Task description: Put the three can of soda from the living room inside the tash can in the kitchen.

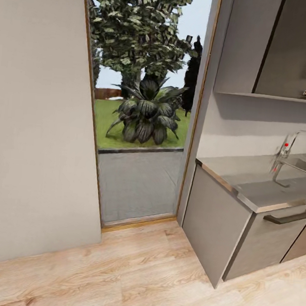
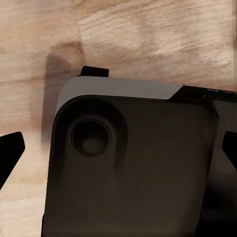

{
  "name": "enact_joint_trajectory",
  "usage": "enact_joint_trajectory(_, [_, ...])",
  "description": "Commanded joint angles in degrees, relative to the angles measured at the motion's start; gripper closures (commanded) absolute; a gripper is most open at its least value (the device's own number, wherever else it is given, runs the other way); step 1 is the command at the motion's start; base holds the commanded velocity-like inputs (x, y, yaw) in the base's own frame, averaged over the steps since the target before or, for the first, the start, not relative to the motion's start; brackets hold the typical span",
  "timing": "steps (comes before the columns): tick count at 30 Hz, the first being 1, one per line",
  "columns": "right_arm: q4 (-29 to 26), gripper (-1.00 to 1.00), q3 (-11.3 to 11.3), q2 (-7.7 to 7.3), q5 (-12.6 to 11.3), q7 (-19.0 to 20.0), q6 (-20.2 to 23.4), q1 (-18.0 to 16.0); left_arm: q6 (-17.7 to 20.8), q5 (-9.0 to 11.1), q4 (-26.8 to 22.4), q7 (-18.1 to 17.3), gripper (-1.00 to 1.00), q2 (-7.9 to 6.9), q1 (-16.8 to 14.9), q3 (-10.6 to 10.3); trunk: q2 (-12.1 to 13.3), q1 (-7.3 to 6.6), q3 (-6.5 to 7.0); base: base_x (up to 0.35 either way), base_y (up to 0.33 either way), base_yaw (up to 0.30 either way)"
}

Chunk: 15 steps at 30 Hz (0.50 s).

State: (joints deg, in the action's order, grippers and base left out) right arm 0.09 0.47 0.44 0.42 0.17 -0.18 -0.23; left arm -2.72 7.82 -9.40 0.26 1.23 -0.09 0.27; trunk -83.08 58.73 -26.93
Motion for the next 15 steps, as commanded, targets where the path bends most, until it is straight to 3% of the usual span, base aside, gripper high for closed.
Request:
enact_joint_trajectory(1, [0.0, -1.00, 0.0, 0.00, 0.0, 0.0, 0.0, 0.0, 0.0, 0.0, 0.0, 0.0, -1.00, 0.00, 0.0, 0.0, 0.0, 0.00, 0.00, 0.000, 0.000, -0.278])
enact_joint_trajectory(12, [0.0, -1.00, 0.0, 0.00, 0.0, 0.0, 0.0, 0.0, 0.0, 0.0, 0.0, 0.0, -1.00, 0.00, 0.0, 0.0, 0.0, 0.00, 0.00, 0.000, 0.000, -0.271])
enact_joint_trajectory(15, [0.0, -1.00, -0.1, -0.03, -0.2, 0.0, 0.0, 0.0, 0.0, 0.0, 0.0, 0.0, -1.00, 0.00, 0.0, 0.0, 0.0, 0.00, 0.00, 0.000, 0.000, -0.102])
